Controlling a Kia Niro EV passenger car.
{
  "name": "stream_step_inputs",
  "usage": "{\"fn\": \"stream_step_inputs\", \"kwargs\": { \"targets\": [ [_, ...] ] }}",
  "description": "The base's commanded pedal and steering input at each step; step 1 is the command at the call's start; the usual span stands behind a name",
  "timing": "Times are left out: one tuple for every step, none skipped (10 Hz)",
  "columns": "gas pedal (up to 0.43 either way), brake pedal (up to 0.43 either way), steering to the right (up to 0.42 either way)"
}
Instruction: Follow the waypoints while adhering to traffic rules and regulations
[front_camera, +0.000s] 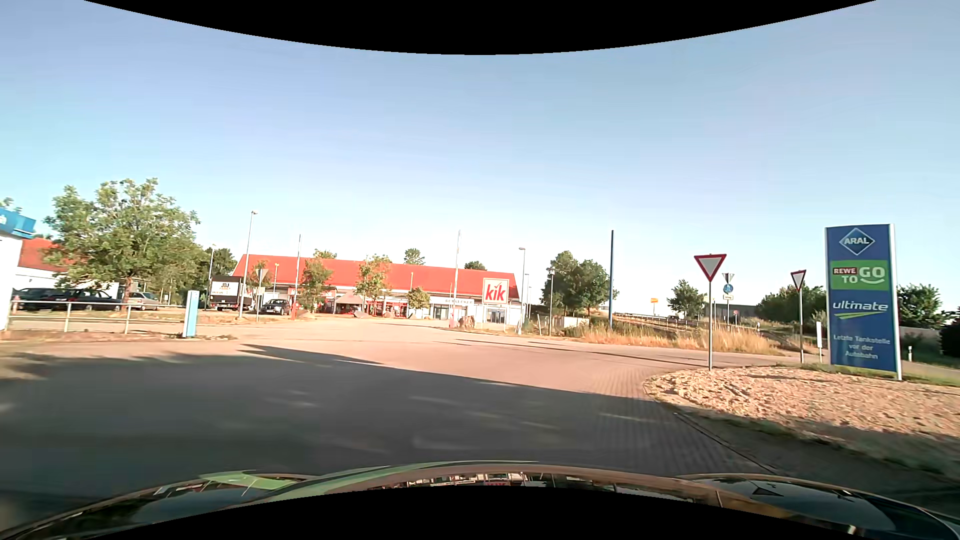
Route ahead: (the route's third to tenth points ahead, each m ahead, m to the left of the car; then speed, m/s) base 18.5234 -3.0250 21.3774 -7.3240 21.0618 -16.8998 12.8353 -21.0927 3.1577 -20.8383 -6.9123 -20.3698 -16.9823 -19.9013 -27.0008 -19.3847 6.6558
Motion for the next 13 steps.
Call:
{"fn": "stream_step_inputs", "kwargs": {
  "targets": [
    [0.059, 0.000, 0.034],
    [0.059, 0.000, 0.036],
    [0.059, 0.000, 0.041],
    [0.059, 0.000, 0.047],
    [0.059, 0.000, 0.052],
    [0.059, 0.000, 0.059],
    [0.059, 0.000, 0.067],
    [0.059, 0.000, 0.077],
    [0.047, 0.000, 0.093],
    [0.047, 0.000, 0.112],
    [0.047, 0.000, 0.130],
    [0.039, 0.000, 0.150],
    [0.020, 0.000, 0.172]
  ]
}}
